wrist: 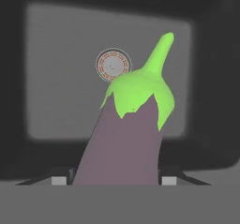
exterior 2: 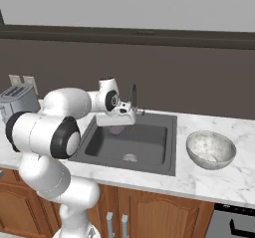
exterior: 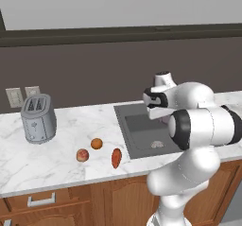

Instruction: There is a mixed pile of frozen fruits and vegetables on the counter. Locate all the frozen vegetables and place the items in a bowl on the counter. Take all the frozen fruits and defrost them in a running sink.

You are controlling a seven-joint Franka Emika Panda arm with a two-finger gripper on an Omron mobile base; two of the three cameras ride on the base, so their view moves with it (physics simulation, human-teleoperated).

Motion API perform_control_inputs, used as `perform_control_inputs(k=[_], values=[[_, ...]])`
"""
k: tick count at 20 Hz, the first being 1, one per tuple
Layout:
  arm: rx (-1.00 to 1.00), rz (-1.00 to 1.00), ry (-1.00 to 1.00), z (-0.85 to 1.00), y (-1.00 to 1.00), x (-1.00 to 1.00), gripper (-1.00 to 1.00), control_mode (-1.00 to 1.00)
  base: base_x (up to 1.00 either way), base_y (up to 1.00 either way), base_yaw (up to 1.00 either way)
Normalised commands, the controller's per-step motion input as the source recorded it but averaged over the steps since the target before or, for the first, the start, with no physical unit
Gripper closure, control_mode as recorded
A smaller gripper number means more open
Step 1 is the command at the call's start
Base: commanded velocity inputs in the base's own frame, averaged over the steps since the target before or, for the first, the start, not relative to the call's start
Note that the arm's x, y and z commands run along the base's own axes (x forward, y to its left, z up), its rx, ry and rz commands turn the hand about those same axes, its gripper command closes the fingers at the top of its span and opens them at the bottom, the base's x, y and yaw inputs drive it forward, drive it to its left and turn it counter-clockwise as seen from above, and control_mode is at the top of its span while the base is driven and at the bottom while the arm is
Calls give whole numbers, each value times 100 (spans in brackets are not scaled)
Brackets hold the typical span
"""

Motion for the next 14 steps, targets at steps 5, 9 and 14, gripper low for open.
perform_control_inputs(k=[5, 9, 14], values=[[-1, 0, 0, 6, -55, 0, 100, -100, 0, 0, 0], [-2, 0, 0, 7, -53, 0, 100, -100, 0, 0, 0], [-2, 0, 0, 8, -52, 0, 100, -100, 0, 0, 0]])
